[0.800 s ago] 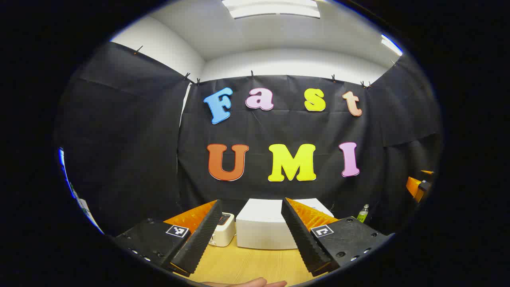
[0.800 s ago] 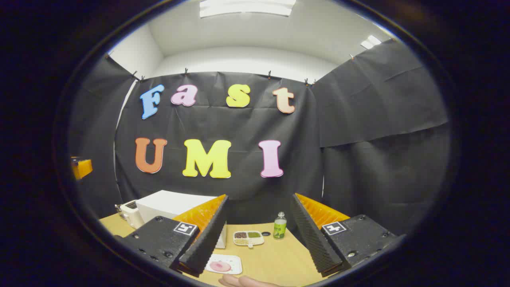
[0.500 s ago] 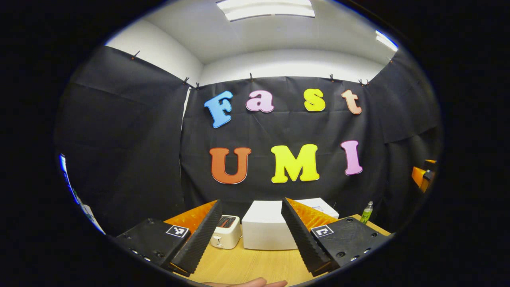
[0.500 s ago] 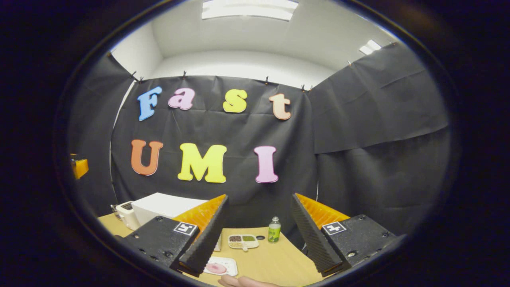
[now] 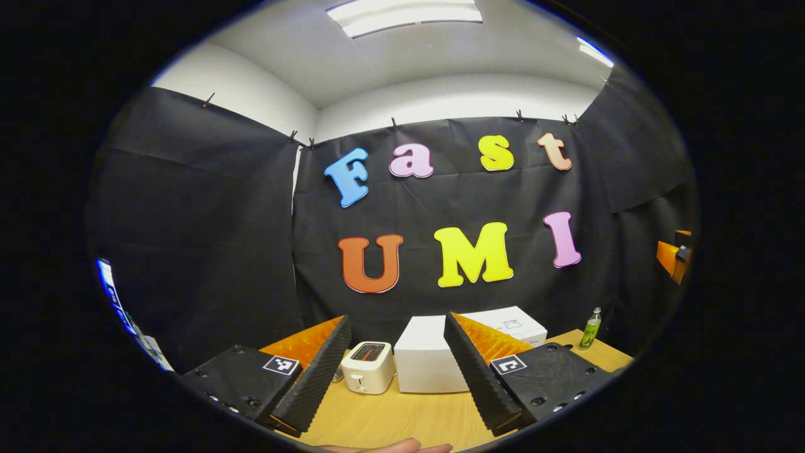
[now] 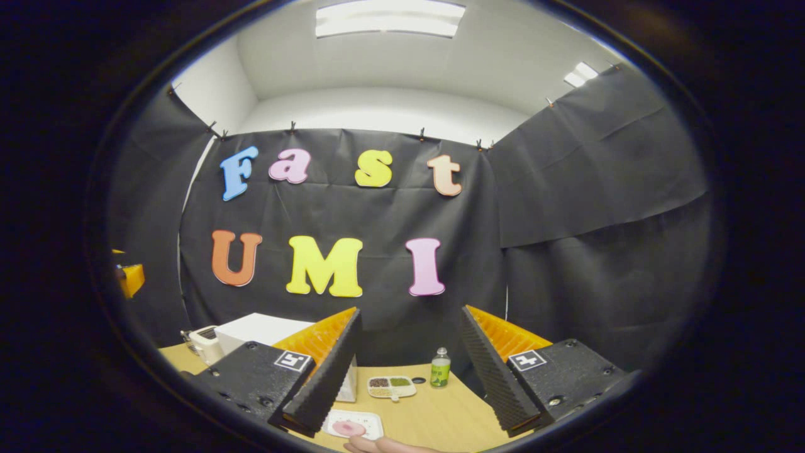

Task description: Open the microwave oven with the left hand, put the food in, and close the microwave oven.

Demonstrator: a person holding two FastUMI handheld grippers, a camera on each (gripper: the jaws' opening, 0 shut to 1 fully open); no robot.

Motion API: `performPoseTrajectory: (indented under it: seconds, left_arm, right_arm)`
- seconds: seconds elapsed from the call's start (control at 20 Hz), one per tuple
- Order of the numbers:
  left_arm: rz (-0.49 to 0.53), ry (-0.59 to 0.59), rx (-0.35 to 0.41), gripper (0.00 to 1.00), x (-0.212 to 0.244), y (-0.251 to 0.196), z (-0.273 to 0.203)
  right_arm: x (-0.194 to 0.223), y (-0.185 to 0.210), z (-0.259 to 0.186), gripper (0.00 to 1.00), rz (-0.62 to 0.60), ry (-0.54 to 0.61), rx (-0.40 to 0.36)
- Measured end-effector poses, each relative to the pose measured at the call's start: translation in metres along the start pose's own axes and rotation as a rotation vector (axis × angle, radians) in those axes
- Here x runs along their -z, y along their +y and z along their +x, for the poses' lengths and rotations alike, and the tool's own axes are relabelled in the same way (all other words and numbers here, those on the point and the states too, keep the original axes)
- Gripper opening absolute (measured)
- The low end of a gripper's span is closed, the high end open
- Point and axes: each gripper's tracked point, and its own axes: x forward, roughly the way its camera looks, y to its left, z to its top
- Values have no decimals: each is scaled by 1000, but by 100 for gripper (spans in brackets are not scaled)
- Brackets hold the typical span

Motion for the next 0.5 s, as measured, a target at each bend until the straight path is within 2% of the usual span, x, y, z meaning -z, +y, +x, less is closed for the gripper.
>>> performPoseTrajectory:
  seconds: [0.2, 0.5]
  left_arm:
    - [-31, 25, 66, 95, 10, -29, 3]
    - [-98, 37, 153, 95, 34, -77, 23]
  right_arm:
    - [9, 5, 5, 99, 34, 25, -45]
    - [20, -11, 15, 99, 44, 32, -41]
